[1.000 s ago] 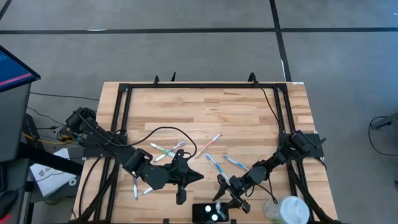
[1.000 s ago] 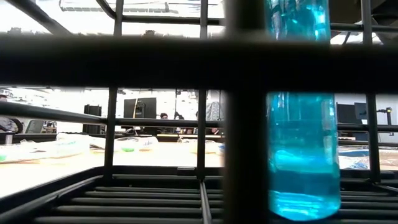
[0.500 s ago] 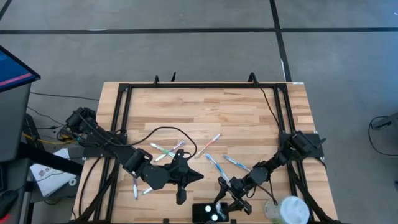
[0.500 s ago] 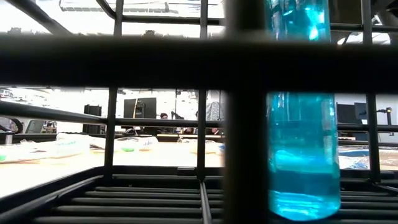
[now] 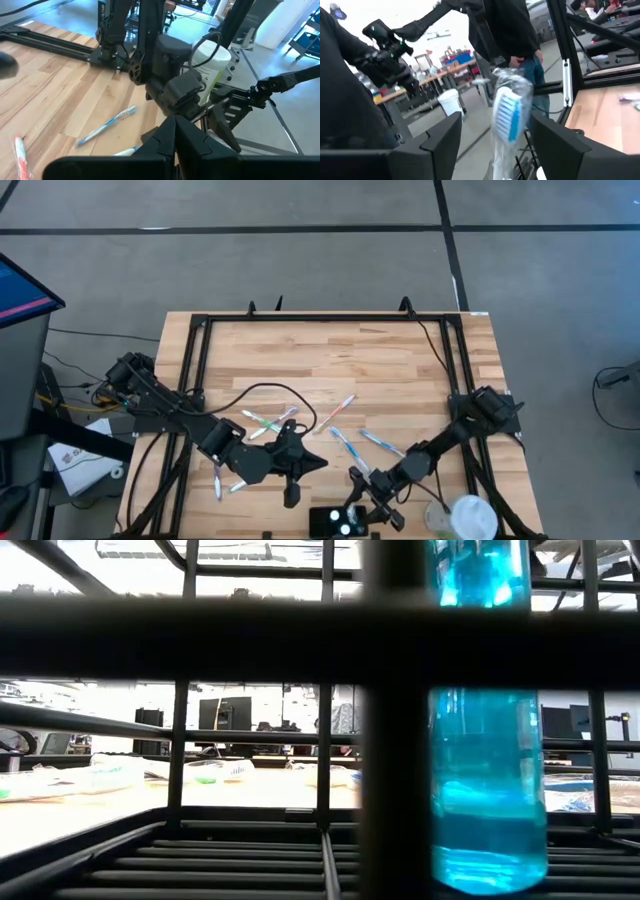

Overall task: Pick & Place toothbrushing station
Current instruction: Put the right blue toothbrush into the black mesh organizer

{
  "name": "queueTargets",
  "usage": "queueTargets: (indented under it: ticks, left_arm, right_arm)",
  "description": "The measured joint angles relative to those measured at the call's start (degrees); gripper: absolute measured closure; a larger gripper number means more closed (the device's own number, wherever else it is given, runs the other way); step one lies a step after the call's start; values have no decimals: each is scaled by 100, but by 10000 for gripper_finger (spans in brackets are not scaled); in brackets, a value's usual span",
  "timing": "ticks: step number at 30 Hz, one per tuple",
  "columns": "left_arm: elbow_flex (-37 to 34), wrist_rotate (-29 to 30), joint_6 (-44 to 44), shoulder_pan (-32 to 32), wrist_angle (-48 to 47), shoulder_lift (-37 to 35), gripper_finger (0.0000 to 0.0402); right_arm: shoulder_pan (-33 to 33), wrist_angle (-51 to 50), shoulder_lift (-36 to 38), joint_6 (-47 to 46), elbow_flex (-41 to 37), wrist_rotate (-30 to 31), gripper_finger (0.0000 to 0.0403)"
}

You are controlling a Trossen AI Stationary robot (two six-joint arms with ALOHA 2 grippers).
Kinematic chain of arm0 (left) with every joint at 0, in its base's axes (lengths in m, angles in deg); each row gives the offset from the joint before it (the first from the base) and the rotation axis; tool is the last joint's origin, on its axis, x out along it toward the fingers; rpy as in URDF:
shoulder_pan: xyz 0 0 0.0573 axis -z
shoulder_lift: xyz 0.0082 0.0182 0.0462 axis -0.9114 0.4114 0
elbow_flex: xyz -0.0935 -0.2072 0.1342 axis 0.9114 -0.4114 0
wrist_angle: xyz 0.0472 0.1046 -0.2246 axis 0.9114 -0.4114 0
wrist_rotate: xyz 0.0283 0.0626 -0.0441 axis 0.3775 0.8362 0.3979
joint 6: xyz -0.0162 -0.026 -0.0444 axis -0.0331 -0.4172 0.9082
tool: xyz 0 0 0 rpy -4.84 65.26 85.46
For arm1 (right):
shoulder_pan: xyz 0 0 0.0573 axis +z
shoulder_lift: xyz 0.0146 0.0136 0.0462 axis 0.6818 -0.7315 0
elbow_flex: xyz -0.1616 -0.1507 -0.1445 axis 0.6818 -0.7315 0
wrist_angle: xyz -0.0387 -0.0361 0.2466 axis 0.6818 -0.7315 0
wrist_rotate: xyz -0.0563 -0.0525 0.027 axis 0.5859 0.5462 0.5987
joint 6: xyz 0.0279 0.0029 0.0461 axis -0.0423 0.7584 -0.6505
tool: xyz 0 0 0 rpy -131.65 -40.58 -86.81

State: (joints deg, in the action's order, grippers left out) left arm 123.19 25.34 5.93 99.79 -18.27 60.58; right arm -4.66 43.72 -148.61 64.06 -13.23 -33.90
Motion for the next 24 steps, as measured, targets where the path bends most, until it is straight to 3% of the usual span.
queueTargets:
  ticks: [10, 24]
  left_arm:
    - [0, -4, 5, 0, 4, 0, 401]
    - [0, -7, 11, 0, 6, 0, 401]
  right_arm:
    - [-15, -518, 104, 141, 81, 111, 195]
    - [74, -769, 98, 142, 76, 61, 283]
